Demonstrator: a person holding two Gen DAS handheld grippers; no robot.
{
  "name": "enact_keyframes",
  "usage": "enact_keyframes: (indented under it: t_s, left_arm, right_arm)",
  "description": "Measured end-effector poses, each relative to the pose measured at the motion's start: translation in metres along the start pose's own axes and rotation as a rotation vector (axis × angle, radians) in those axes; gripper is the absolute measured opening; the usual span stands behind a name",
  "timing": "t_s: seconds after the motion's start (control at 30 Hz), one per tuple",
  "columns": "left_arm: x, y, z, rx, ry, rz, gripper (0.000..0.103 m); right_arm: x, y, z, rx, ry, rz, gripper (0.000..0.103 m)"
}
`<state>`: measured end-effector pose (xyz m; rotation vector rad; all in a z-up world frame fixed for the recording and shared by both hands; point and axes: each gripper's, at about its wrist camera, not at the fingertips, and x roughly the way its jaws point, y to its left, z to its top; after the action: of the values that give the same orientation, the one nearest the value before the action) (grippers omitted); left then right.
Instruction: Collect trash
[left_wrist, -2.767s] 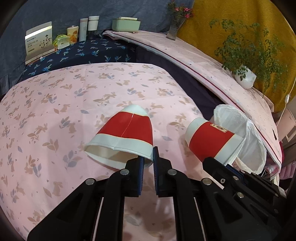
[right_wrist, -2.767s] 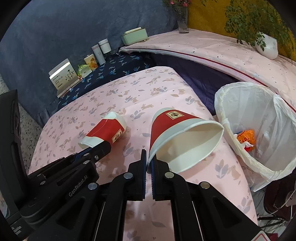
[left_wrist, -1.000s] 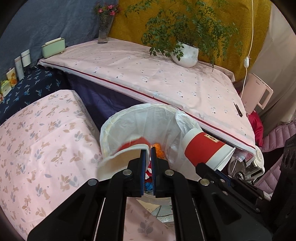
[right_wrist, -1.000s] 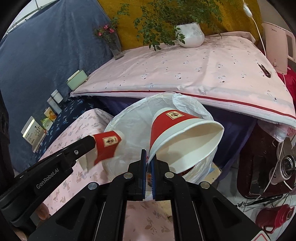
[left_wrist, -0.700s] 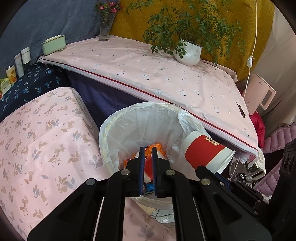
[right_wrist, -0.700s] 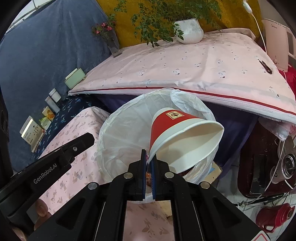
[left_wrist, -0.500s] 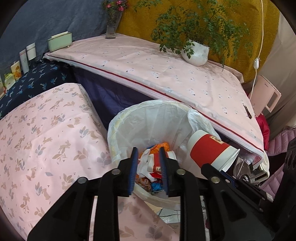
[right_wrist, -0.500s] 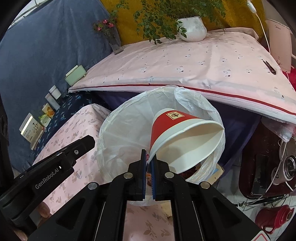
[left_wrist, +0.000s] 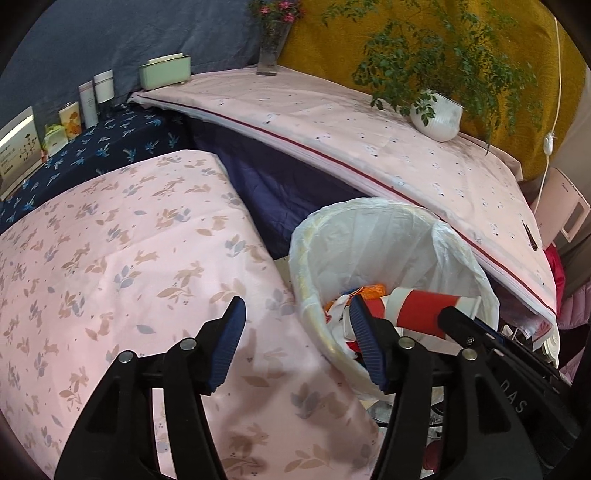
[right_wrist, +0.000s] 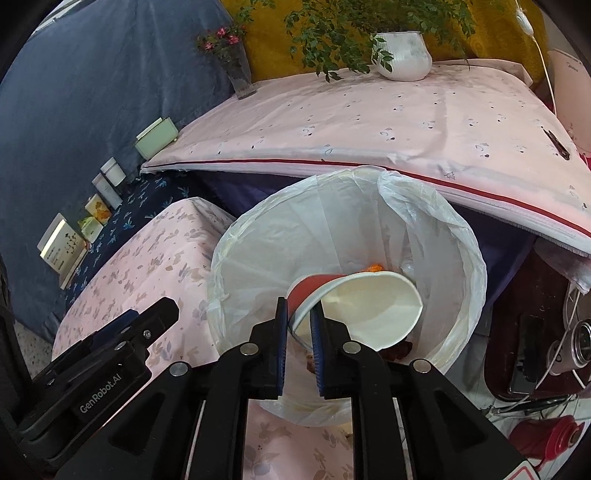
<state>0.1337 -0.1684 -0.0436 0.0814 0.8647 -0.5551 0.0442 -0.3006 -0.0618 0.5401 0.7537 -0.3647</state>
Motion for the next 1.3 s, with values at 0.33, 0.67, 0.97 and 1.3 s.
enact_keyframes:
  t_s: [0.33, 0.67, 0.97, 1.3]
  left_arm:
    - [-0.009, 0.011, -0.008, -0.021, -0.006, 0.009, 0.058]
    - [-0.022, 0.018, -0.016, -0.026, -0.018, 0.021, 0.058]
    - [-0.031, 0.02, -0.022, -0.025, -0.018, 0.039, 0.058]
    - [-0.04, 0.004, -0.028, 0.036, -0.031, 0.09, 0.072]
  right_arm:
    - [-0.007, 0.009, -0.004, -0.014, -0.007, -0.002, 0.022]
    - [-0.016, 0.019, -0.011, -0.051, -0.009, -0.012, 0.03]
    - [-0.029, 0.017, -0.015, -0.091, -0.014, -0.05, 0.04]
    - [-0.042, 0.006, -0.018, -0.127, 0.009, -0.117, 0.066]
